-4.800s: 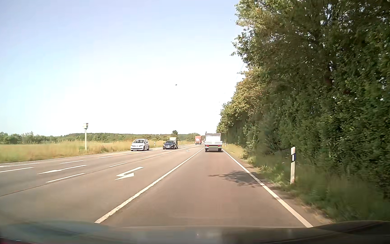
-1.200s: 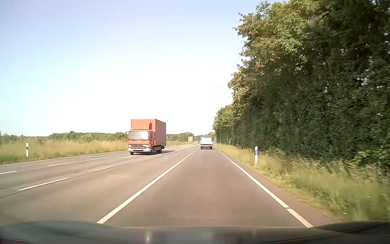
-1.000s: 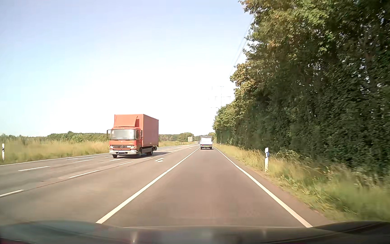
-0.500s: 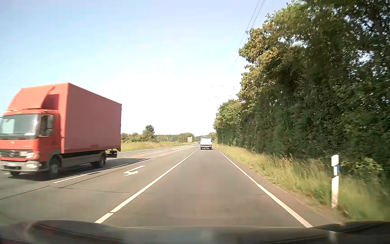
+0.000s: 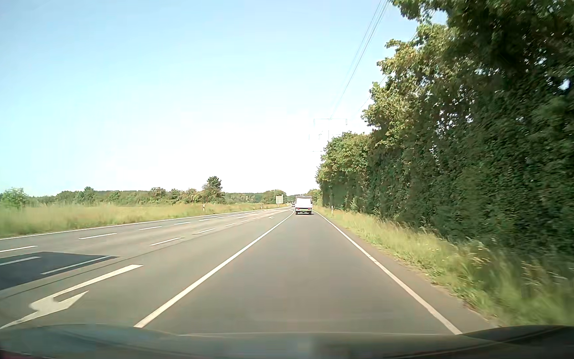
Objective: Follow the waypoints while adhering to traffic rules and regulations
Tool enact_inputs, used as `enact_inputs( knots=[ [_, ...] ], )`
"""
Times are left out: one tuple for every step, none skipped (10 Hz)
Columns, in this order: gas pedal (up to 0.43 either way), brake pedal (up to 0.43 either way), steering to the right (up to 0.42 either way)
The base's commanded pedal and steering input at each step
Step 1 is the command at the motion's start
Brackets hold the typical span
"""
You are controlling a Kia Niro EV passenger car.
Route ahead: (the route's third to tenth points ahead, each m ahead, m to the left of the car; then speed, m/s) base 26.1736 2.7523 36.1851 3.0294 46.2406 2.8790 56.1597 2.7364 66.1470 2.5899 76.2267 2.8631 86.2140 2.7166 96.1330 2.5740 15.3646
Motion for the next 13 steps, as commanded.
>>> enact_inputs(
  knots=[
    [0.26,0.03,-0.002],
    [0.26,0.024,-0.002],
    [0.26,0.03,-0.002],
    [0.26,0.03,-0.002],
    [0.26,0.03,-0.002],
    [0.26,0.03,-0.002],
    [0.248,0.03,-0.002],
    [0.248,0.03,-0.002],
    [0.248,0.03,-0.002],
    [0.24,0.03,-0.002],
    [0.228,0.03,-0.002],
    [0.228,0.03,-0.002],
    [0.22,0.03,-0.001]
  ],
)
